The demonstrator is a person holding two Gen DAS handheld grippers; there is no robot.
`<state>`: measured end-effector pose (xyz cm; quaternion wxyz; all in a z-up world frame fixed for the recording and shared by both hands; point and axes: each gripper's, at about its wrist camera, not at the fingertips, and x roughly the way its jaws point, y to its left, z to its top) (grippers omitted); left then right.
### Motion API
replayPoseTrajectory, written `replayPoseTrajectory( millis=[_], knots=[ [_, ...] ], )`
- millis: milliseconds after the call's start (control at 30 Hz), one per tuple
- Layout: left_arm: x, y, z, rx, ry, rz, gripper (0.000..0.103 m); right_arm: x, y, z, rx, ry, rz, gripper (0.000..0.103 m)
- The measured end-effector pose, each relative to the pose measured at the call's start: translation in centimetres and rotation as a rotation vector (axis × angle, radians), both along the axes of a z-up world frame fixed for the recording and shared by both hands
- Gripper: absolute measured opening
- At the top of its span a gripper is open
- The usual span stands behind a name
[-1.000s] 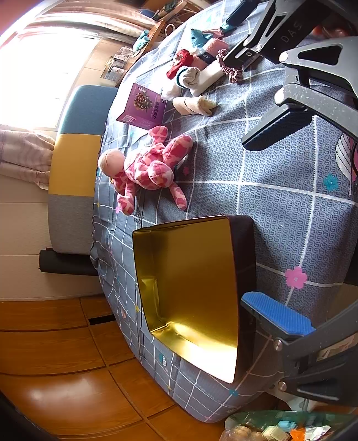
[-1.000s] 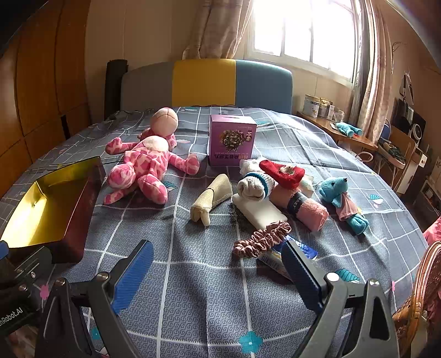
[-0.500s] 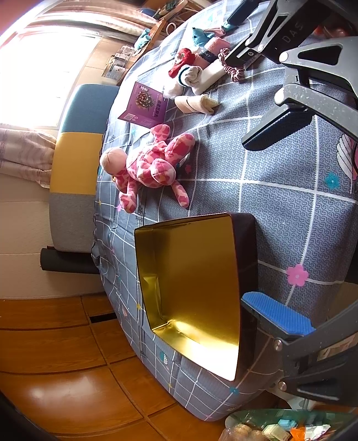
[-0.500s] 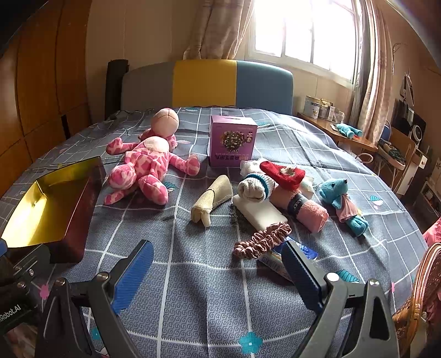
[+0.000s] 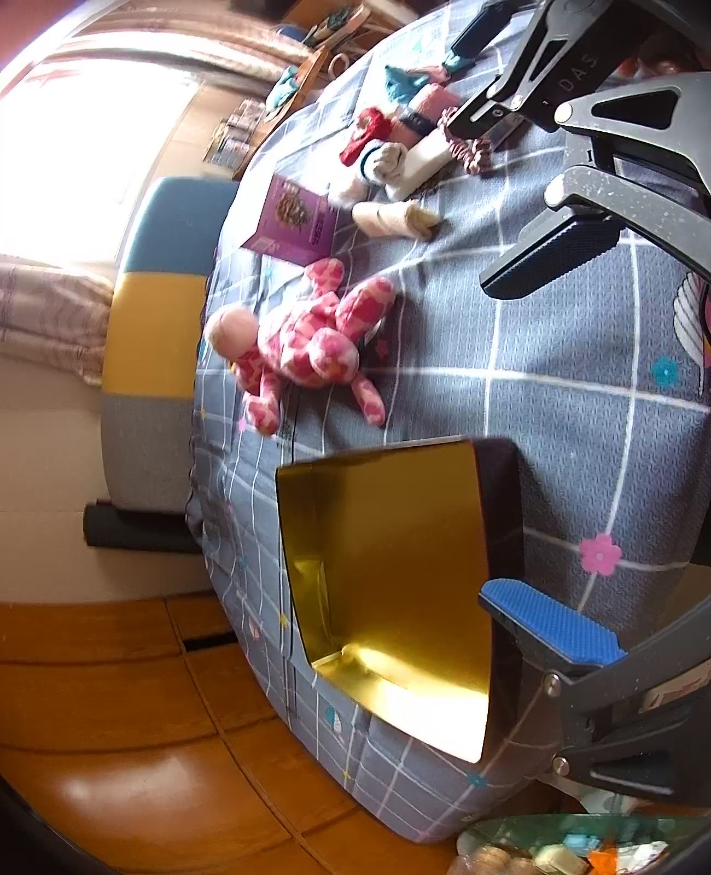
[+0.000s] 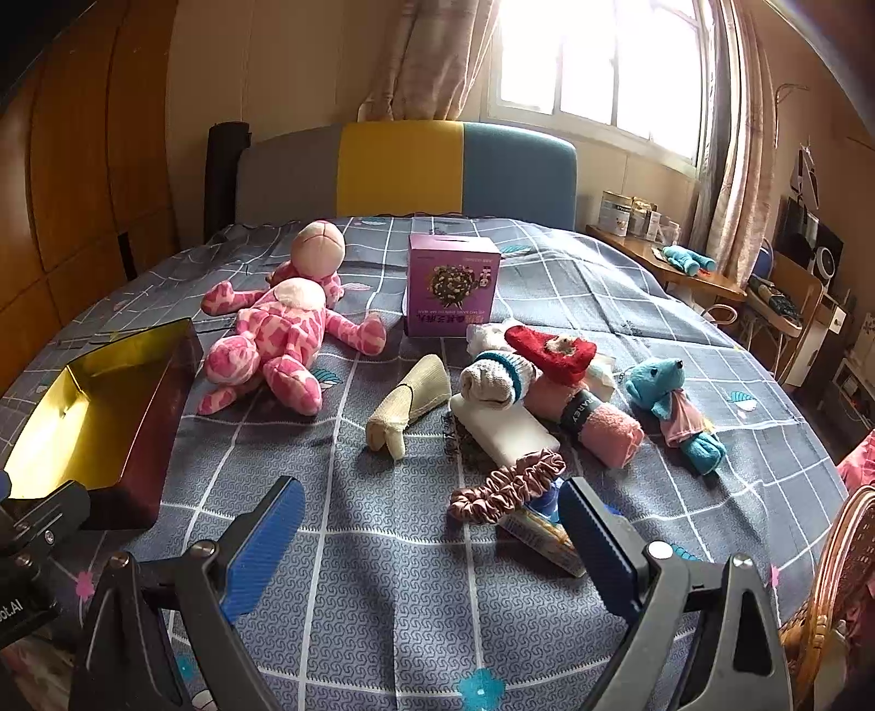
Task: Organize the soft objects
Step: 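Reach the left tool to the beige rolled cloth and grasp it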
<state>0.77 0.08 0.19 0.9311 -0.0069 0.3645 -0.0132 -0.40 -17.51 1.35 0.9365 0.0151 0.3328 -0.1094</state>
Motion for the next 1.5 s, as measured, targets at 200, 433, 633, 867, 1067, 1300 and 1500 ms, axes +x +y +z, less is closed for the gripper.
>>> replayPoseTrajectory(
  millis=[200,433,633,867,1067,1300,1500],
  knots=[
    [1.4,-2.6,0.4,-0.104,0.050,-0.259,0.103,0.3,-4.6,0.4,0.100,0.016,-0.019,0.096],
    [3.6,-9.9,-0.2,-0.019,0.092,-0.529,0.103,-0.5,-11.9,2.1,0.061,0.004,-0.216,0.096],
    [6.6,-14.5,-1.8,-0.024,0.188,-0.609,0.103,-0.7,-14.7,3.0,0.090,0.008,-0.210,0.096],
    [13.3,-17.9,-4.6,-0.019,0.294,-0.607,0.103,0.0,-17.3,1.6,0.194,0.047,-0.189,0.096],
    [17.6,-19.9,-6.1,0.005,0.344,-0.556,0.103,0.4,-18.4,0.1,0.233,0.058,-0.160,0.096],
    [19.7,-21.3,-7.3,0.072,0.359,-0.519,0.088,0.4,-19.2,-0.7,0.294,0.039,-0.119,0.096],
    [20.0,-21.9,-8.4,0.115,0.381,-0.529,0.068,0.5,-18.6,-0.5,0.294,0.018,-0.087,0.096]
  ],
)
